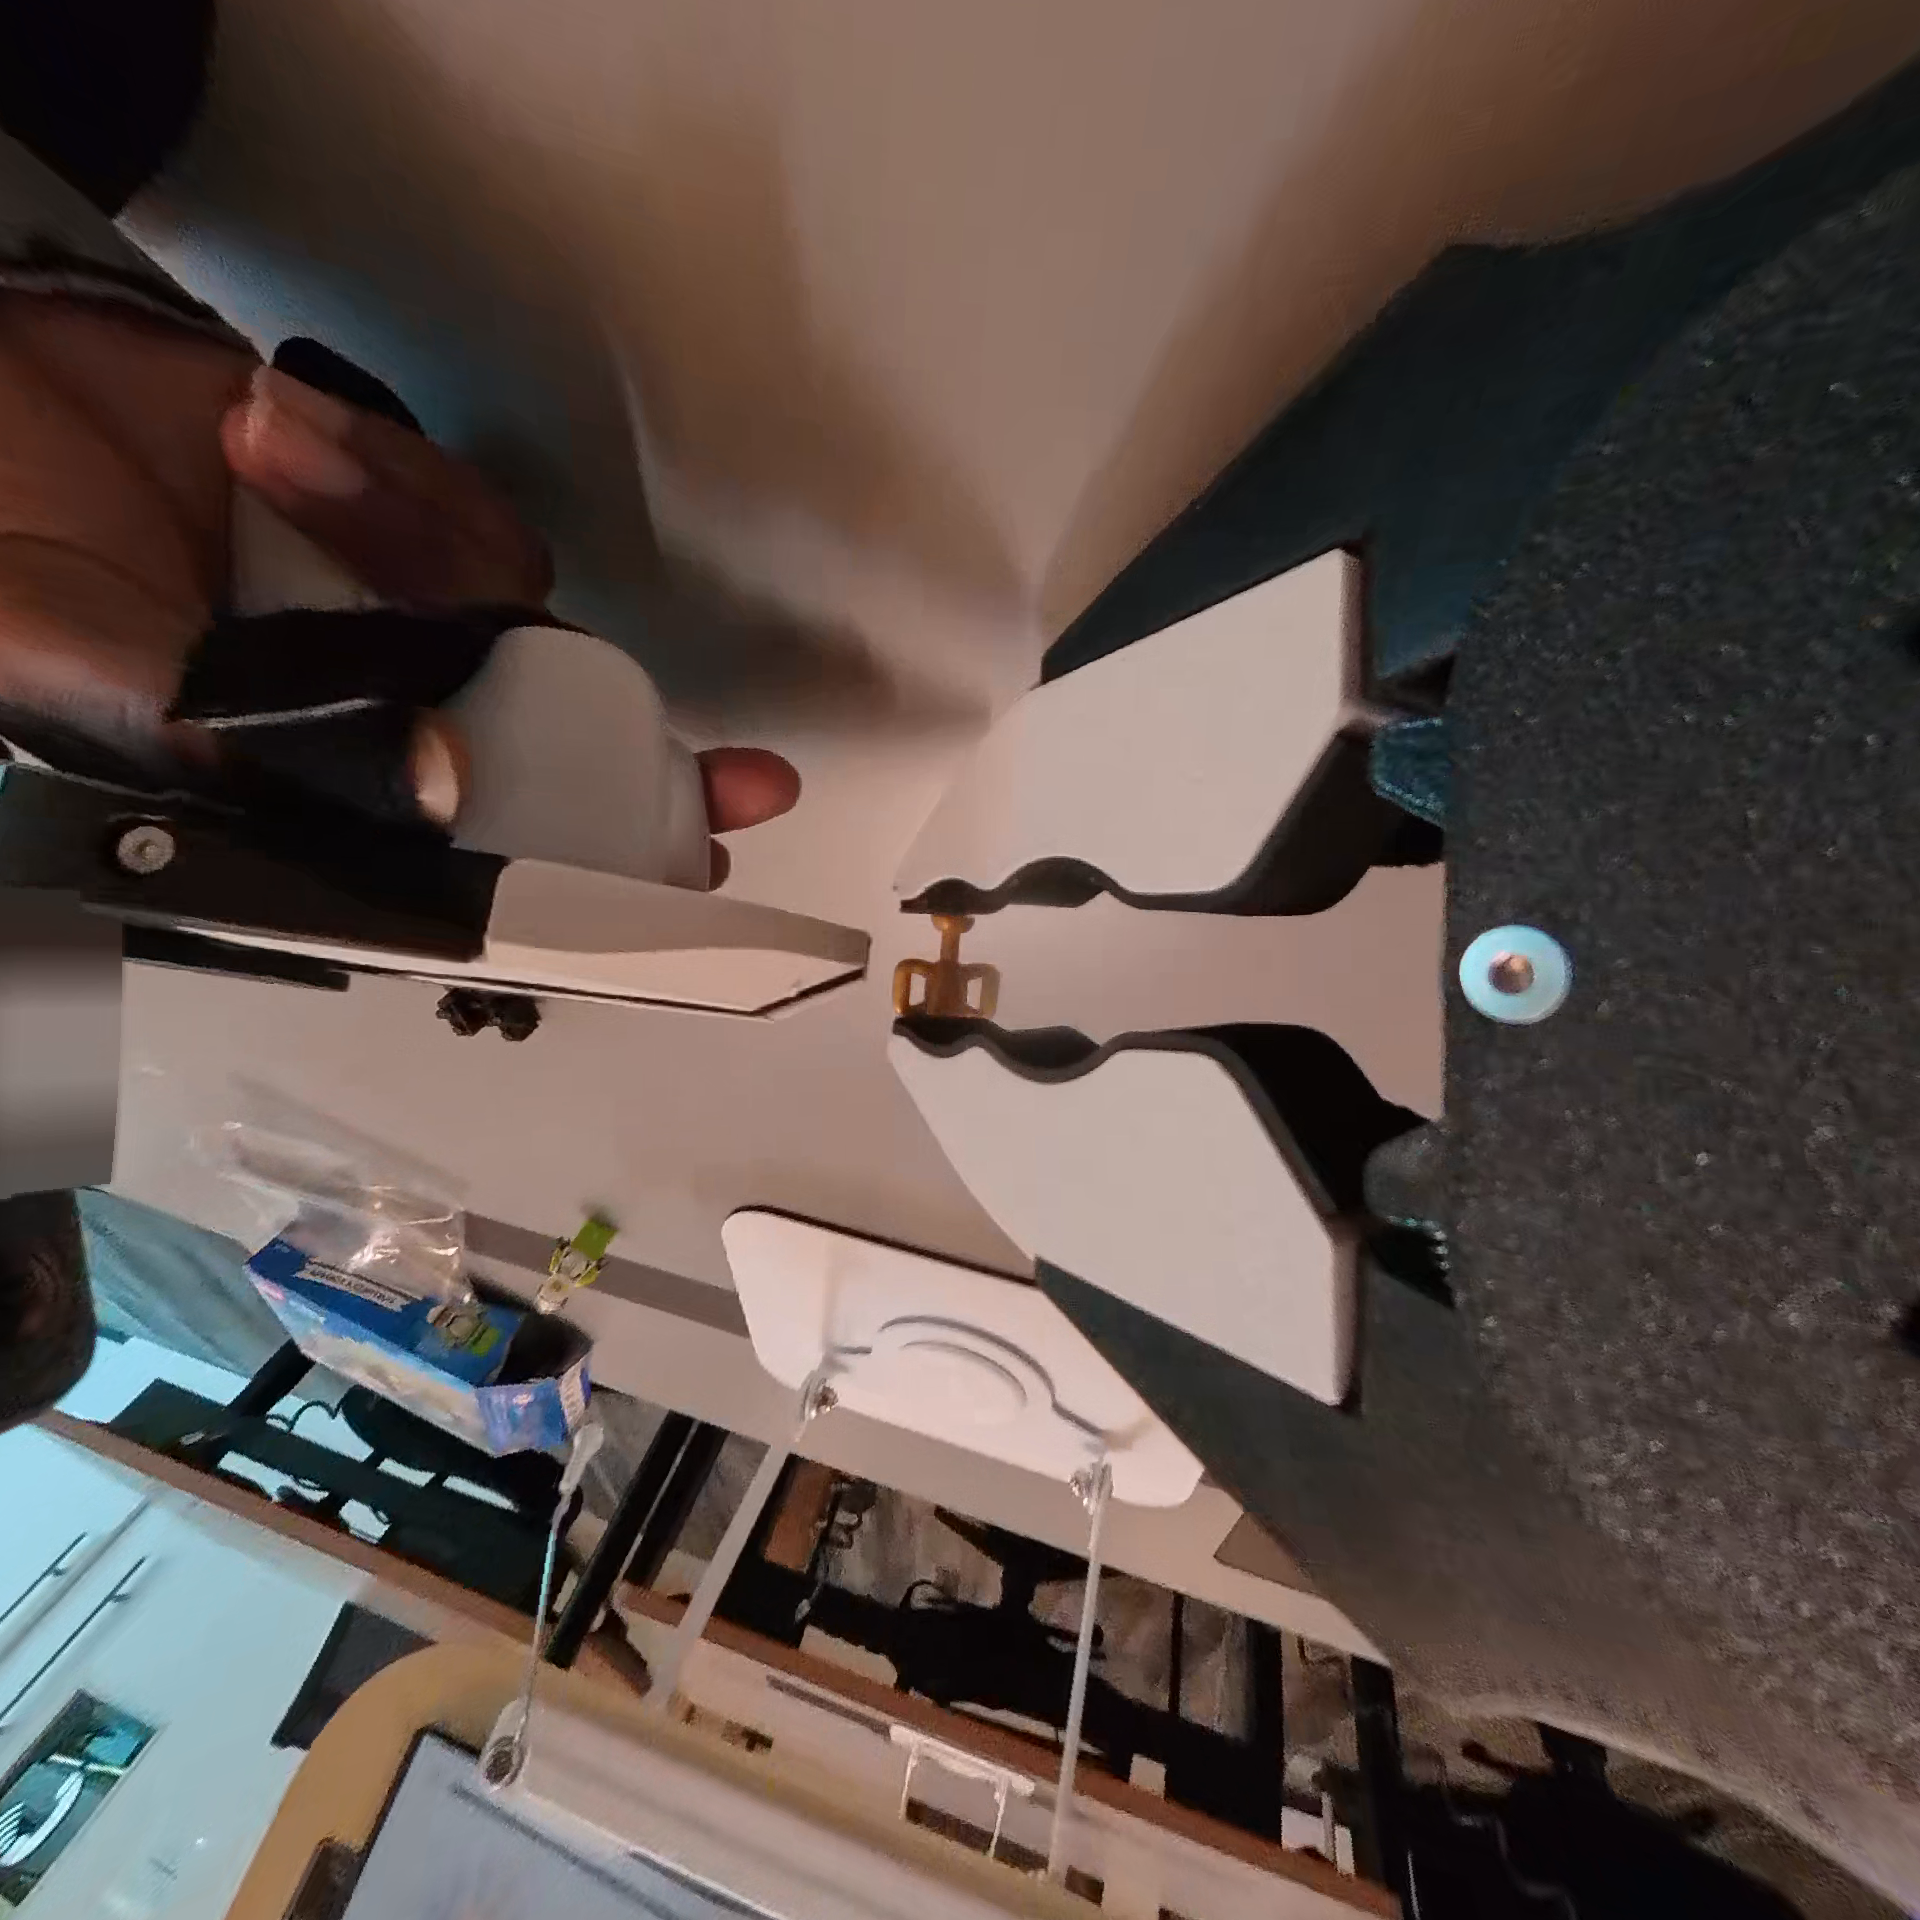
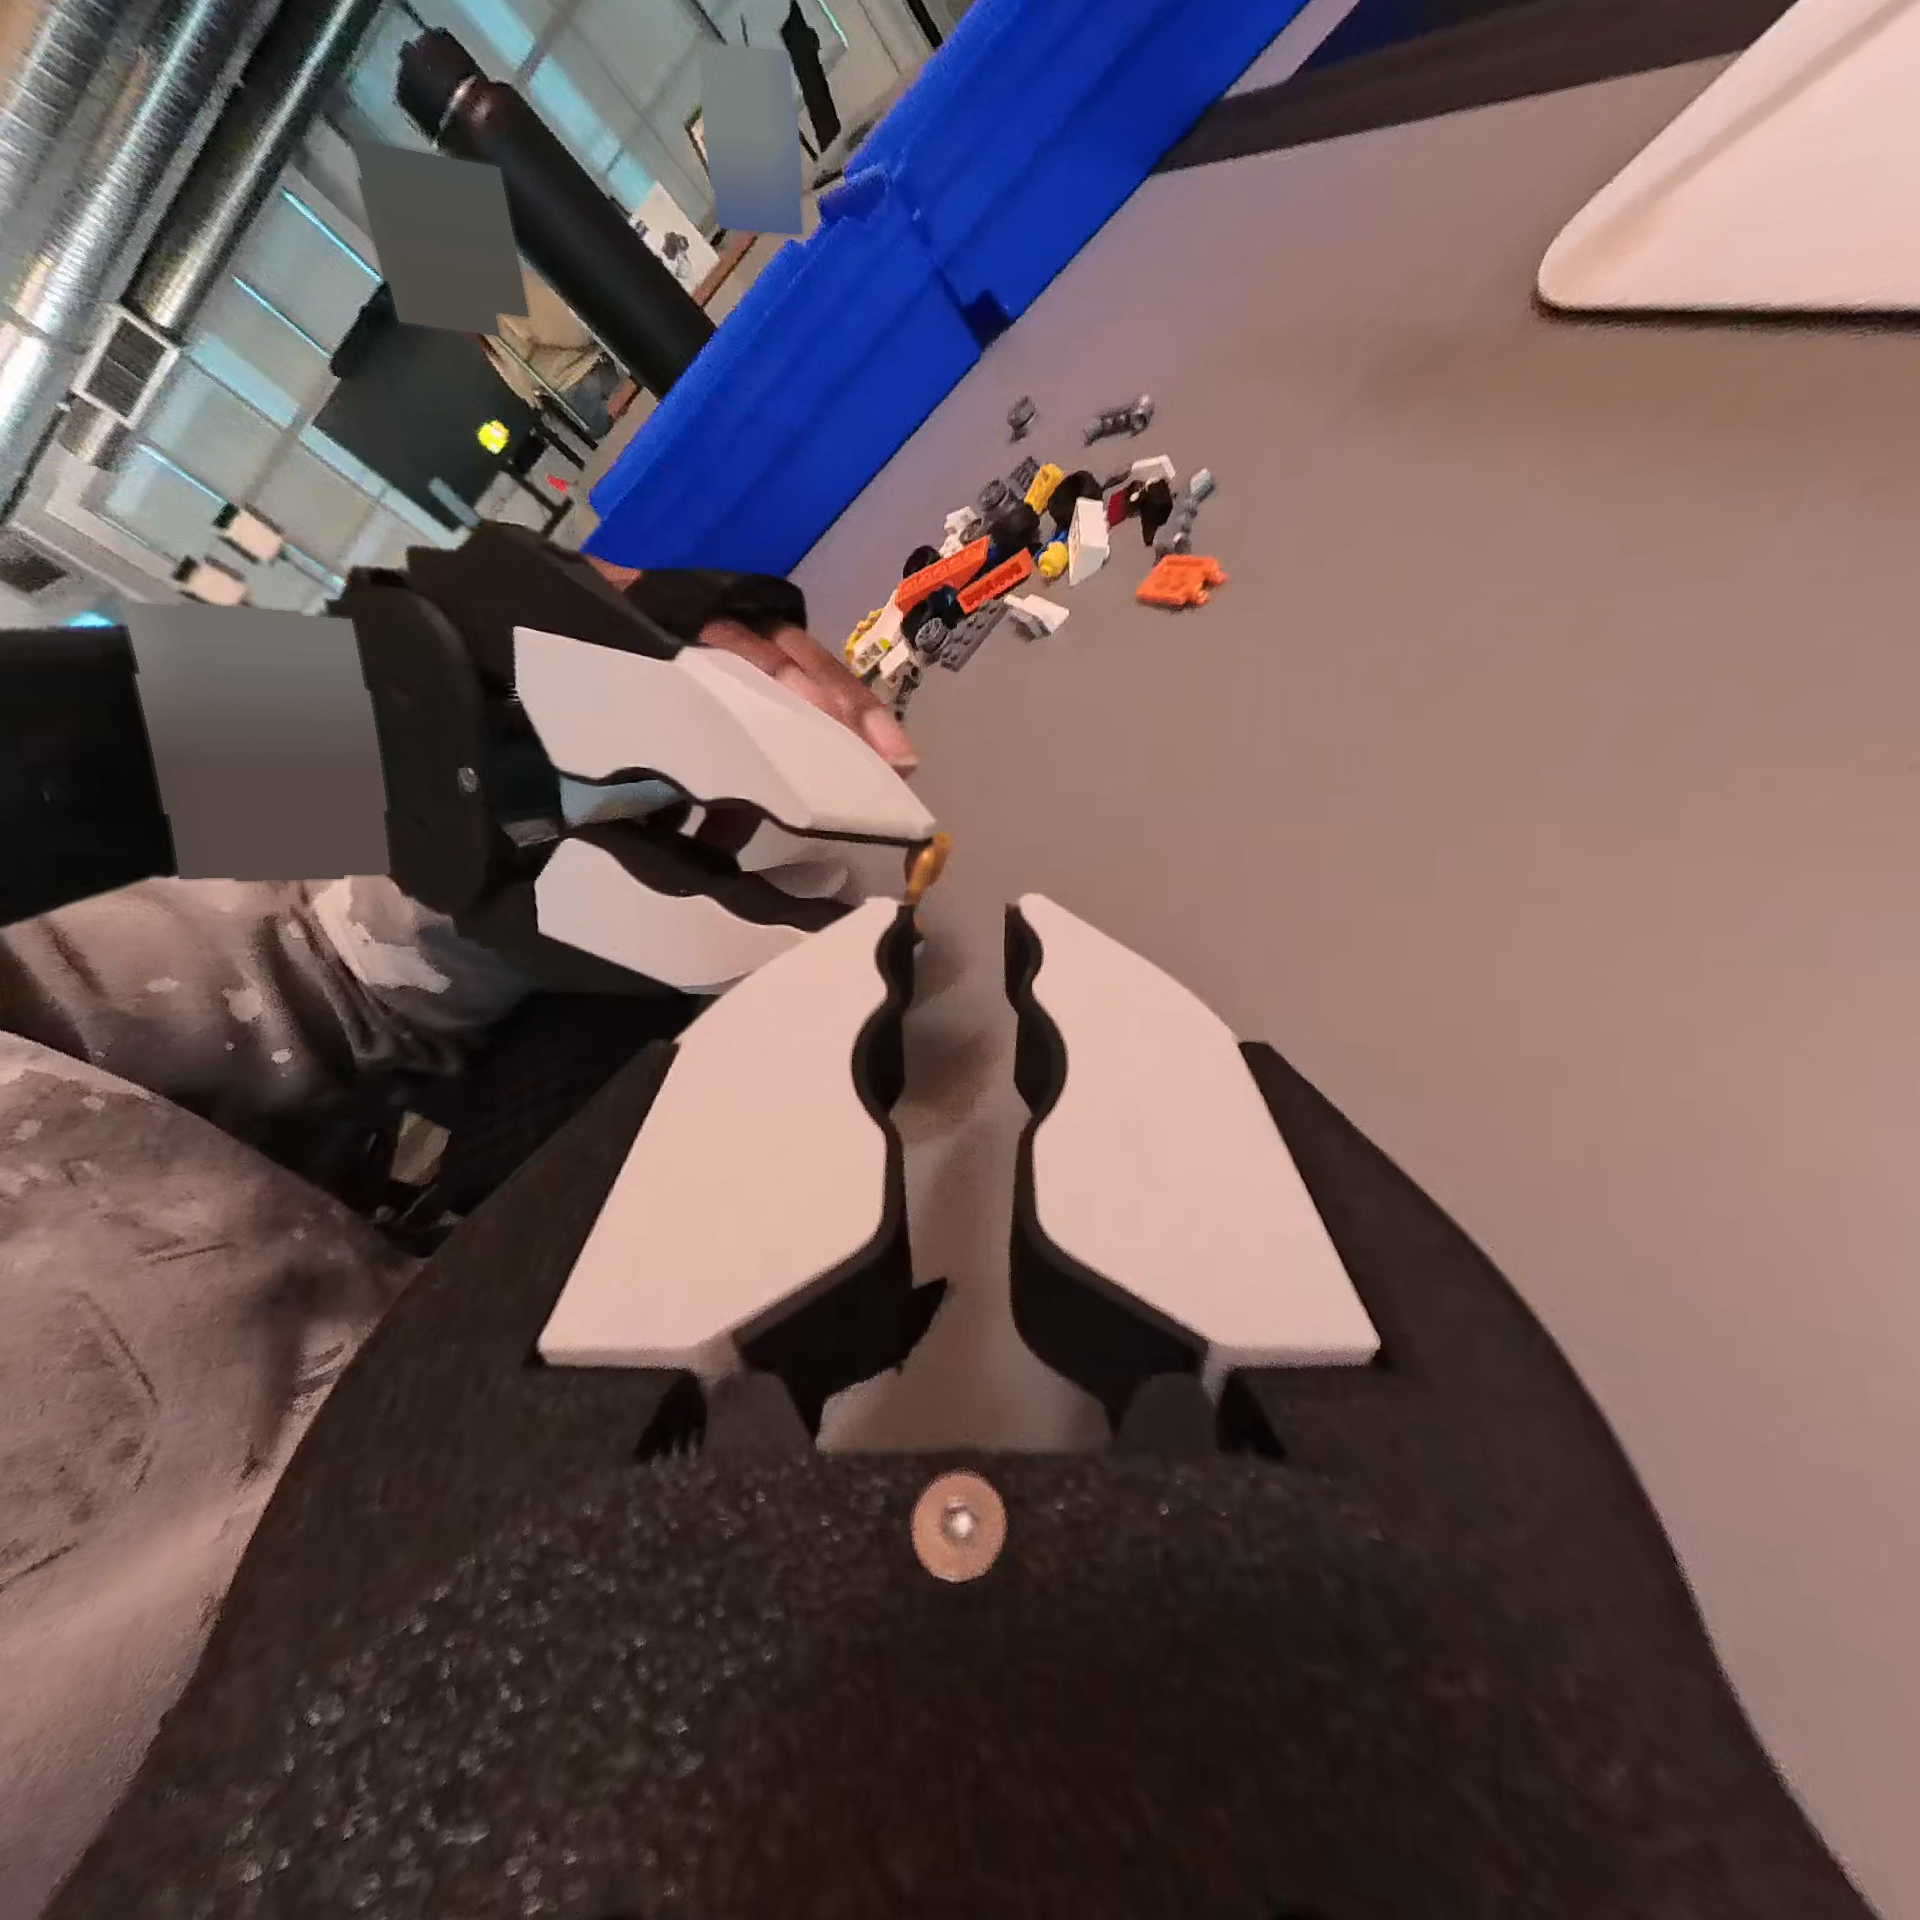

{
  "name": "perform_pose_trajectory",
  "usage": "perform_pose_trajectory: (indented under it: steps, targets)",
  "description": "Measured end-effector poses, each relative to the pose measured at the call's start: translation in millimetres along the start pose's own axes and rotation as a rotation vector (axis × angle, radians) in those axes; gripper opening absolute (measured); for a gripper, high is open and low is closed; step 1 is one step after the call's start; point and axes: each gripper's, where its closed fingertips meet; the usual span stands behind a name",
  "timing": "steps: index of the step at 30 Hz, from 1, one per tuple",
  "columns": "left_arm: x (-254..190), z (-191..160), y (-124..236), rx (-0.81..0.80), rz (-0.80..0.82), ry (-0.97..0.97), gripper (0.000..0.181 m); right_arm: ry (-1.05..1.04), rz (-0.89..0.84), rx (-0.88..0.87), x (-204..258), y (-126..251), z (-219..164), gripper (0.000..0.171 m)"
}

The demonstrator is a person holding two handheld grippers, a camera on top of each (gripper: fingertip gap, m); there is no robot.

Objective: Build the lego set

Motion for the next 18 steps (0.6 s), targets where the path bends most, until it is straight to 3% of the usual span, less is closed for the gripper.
perform_pose_trajectory:
  steps: [11, 14, 18]
  targets:
    - [-5.5, 8.1, 4.9, -0.053, 0.005, 0.001, 0.018, 0.018, 0.079, -0.02, 13.7, -2.4, 2.2, 0.003]
    - [-6.8, 13.9, 12.4, -0.122, -0.067, 0.141, 0.024, 0.116, 0.081, -0.014, 15.8, 1.5, 3.0, 0.002]
    - [-6.6, 17.7, 21.1, -0.204, -0.293, 0.51, 0.031, 0.364, 0.084, -0.041, 23.3, 11.1, 9.0, 0.002]
Point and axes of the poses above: each gripper's, where its closed fingertips meet, y back along the fingers, z out of its top, x = y × z across the jaws, and after that the axes turned 15 degrees about y, right-handed
